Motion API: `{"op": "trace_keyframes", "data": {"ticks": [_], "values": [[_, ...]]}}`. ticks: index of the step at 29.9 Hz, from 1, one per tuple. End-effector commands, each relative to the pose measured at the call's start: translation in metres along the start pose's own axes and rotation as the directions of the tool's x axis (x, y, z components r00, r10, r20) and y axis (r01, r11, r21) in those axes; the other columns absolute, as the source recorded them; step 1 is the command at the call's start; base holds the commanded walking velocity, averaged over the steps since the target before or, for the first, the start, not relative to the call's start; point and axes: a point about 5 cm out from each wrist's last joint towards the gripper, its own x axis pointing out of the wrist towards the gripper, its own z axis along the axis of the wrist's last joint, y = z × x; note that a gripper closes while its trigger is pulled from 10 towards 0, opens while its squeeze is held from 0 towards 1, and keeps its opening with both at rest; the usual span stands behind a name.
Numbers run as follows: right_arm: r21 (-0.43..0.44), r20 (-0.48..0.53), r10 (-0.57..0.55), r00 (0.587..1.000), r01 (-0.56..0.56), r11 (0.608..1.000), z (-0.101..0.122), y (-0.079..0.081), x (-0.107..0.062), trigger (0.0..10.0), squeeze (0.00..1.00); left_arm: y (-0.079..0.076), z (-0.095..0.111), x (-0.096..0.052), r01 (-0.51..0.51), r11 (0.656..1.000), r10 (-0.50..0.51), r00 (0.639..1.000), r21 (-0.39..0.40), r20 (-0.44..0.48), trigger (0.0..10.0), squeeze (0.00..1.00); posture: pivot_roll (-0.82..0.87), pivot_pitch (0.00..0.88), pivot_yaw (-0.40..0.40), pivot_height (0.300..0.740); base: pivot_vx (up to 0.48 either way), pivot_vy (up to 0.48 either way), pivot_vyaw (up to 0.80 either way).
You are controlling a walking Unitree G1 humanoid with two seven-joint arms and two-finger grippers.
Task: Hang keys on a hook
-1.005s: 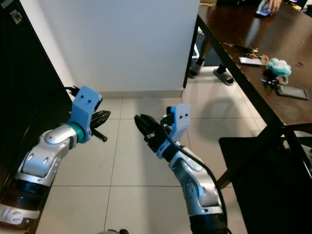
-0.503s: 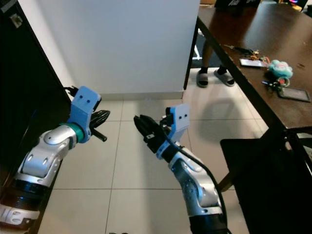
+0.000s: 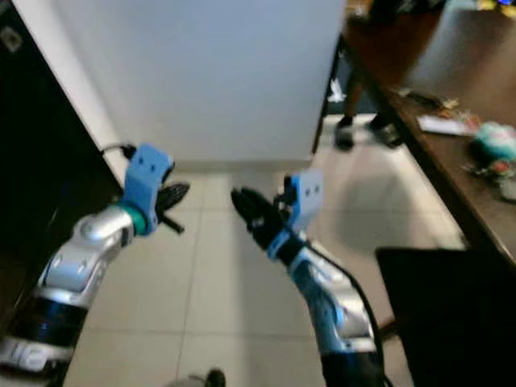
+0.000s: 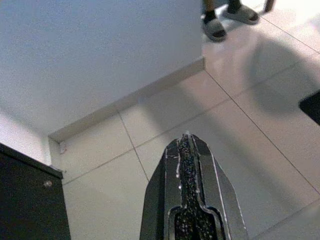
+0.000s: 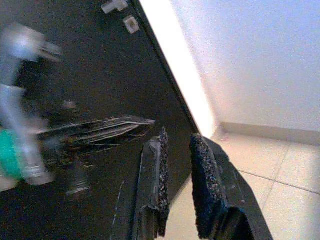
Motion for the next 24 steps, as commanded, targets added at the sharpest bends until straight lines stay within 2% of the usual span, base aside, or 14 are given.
{"op": "trace_keyframes", "data": {"ticks": [1, 14, 24], "values": [[-0.006, -0.01, -0.031, 0.999, 0.031, 1.0, -0.0013, -0.0071, -0.0066, 10.0, 0.0, -0.0083, 0.0031, 0.0024, 0.03, 1.0, -0.03, 0.999, 0.003, 0.009, 10.0, 0.0, 0.03, 0.0, 0.16, 0.74, 0.469, 0.0, 0.0], [-0.004, -0.009, -0.031, 0.999, 0.03, 1.0, -0.0013, -0.007, -0.0062, 10.0, 0.0, -0.0084, 0.0032, 0.0027, 0.039, 0.999, -0.039, 0.999, 0.006, 0.011, 10.0, 0.0, 0.03, 0.0, 0.16, 0.74, 0.469, 0.0, 0.0], [0.005, -0.01, -0.031, 0.999, 0.031, 0.999, -0.0009, -0.0071, -0.0061, 10.0, 0.0, -0.0098, 0.0039, 0.0026, 0.05, 0.999, -0.05, 0.999, 0.011, 0.012, 10.0, 0.0, 0.03, 0.0, 0.161, 0.74, 0.459, 0.0, -0.78]]}}
